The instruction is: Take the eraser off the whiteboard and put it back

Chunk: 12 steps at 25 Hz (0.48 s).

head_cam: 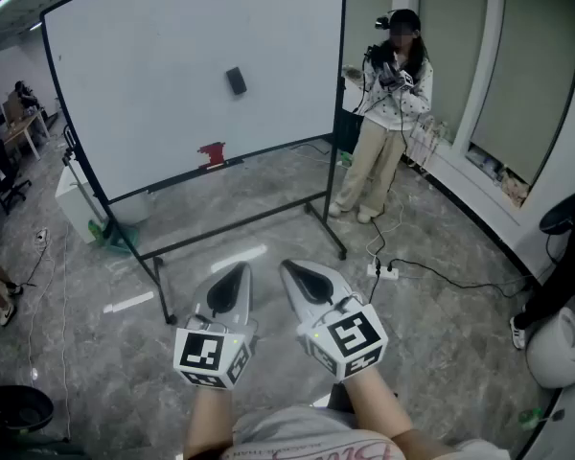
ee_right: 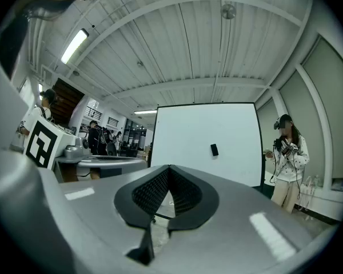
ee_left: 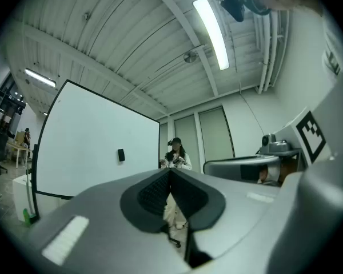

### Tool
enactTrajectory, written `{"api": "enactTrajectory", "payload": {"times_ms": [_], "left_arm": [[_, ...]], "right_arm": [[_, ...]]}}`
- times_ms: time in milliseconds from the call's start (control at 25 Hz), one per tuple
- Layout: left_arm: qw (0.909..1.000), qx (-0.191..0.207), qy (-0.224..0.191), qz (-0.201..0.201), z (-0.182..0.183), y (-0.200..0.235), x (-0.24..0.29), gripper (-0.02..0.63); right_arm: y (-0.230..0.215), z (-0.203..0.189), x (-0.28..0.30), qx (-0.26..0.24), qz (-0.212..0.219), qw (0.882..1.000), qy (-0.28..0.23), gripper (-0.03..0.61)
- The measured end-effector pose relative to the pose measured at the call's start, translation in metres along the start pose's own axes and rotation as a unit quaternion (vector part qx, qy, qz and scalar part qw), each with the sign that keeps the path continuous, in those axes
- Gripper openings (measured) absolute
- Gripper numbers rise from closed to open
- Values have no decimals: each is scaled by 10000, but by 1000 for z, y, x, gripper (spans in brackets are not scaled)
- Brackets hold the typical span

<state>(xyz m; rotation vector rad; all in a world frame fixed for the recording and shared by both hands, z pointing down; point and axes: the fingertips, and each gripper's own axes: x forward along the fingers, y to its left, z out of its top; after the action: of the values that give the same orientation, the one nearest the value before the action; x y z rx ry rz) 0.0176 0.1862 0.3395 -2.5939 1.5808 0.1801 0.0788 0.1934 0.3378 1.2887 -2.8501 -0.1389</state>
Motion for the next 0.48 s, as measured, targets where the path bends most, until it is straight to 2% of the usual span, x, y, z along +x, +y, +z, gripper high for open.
{"api": "enactTrajectory", "payload": {"times_ms": [480], "left_arm": [[9996, -68, 90, 254, -14, -11, 17, 0]], "right_arm": [[-24, -11, -6, 98, 121, 9999, -8, 0]]}}
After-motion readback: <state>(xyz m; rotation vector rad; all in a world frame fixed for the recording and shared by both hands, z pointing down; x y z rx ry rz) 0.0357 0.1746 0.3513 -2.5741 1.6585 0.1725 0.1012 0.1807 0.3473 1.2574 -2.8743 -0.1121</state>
